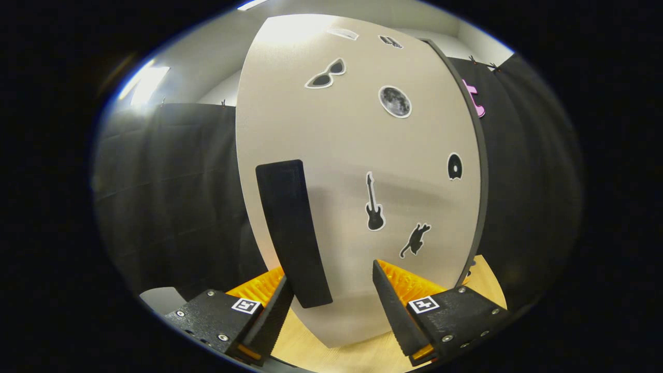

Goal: Open the shoe cabinet door, grab the shoes and put them into the shoe cabinet, then close the shoe cabinet door.

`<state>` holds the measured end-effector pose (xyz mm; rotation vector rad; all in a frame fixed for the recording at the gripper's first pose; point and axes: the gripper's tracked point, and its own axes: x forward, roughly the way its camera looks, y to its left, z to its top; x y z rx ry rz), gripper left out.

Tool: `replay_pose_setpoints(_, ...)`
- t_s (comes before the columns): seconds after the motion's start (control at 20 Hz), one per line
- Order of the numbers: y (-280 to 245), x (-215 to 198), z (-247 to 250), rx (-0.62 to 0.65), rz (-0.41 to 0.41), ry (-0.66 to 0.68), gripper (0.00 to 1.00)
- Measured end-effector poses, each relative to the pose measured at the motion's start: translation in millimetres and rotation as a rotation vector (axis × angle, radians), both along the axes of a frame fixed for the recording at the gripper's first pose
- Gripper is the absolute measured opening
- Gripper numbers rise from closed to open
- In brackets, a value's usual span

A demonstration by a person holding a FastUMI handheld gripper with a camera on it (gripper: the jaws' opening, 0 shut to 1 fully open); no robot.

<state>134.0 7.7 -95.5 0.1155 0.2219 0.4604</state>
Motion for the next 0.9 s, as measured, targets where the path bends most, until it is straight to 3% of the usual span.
replay_pose_setpoints(0.55,1.4,0.1,-2.4,0.021,-0.001,-0.019,0.93)
replay_pose_setpoints(0.9,4.4,8.2,-6.6,-0.003,-0.096,-0.063,0.96)
